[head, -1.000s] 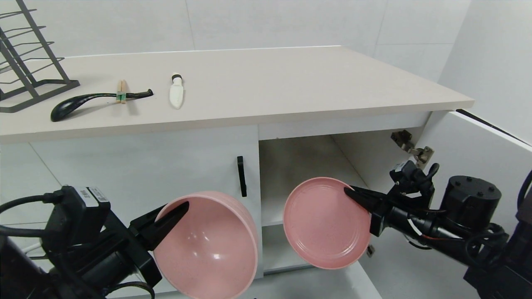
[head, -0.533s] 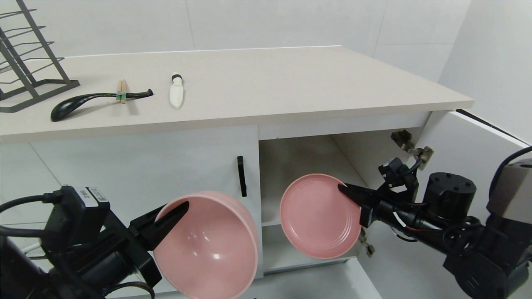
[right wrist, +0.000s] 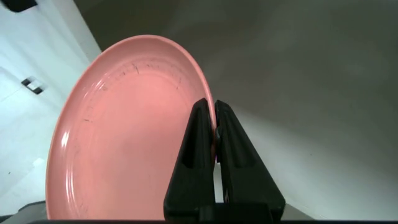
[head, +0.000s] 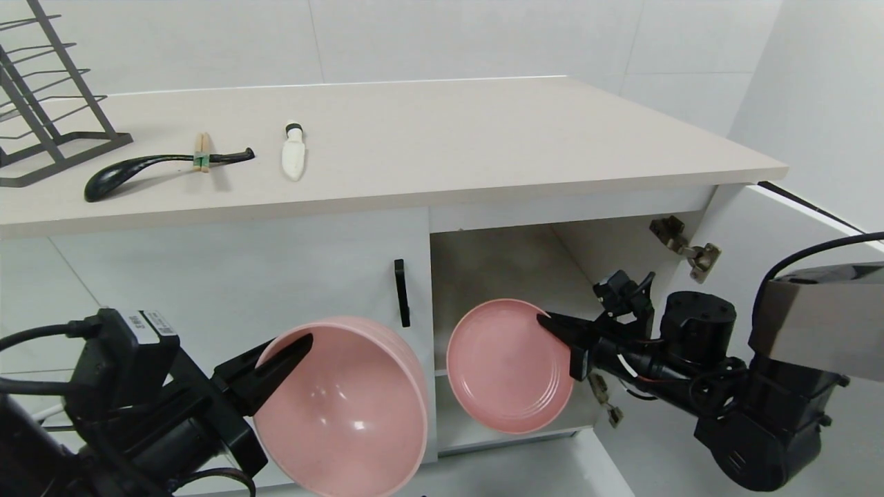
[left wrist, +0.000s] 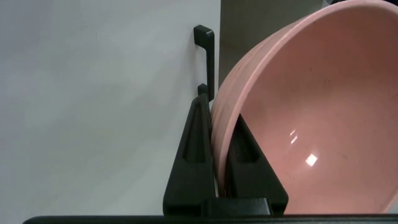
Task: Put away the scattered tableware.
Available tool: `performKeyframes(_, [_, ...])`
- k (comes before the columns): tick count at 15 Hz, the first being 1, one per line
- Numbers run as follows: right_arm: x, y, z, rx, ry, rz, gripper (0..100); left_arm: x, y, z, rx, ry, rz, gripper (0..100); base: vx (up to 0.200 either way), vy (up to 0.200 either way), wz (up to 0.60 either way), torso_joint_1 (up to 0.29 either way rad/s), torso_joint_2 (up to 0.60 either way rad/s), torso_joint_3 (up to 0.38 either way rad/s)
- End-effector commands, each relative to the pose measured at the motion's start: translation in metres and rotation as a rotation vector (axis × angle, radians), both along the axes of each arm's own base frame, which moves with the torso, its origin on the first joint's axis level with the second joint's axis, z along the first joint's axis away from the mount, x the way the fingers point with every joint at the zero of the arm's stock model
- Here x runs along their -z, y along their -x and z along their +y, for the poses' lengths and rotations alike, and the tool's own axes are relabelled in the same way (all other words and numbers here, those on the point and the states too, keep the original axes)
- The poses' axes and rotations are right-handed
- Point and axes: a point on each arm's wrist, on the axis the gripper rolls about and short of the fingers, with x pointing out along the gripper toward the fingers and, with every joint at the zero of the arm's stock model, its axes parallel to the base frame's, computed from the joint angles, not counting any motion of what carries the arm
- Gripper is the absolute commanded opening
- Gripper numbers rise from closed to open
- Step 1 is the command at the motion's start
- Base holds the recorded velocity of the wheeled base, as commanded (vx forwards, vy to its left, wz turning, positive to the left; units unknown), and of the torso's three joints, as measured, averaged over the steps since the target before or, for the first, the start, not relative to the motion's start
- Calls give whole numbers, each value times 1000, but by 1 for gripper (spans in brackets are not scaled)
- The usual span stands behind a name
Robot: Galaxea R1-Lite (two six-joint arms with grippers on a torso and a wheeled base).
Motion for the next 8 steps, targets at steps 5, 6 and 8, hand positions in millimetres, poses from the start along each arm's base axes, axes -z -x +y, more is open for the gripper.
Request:
performKeyframes(5, [20,-24,12,109,-53,42,0,-1,0,0,-1,2,-3,0,0,0,0,0,0,0])
performKeyframes(6, [21,-29,15,126,-79,50,0,-1,0,0,-1,3,-2,0,0,0,0,0,0,0])
performKeyframes(8, [25,-34,16,156,-111,70,0,-1,0,0,-1,3,-2,0,0,0,0,0,0,0])
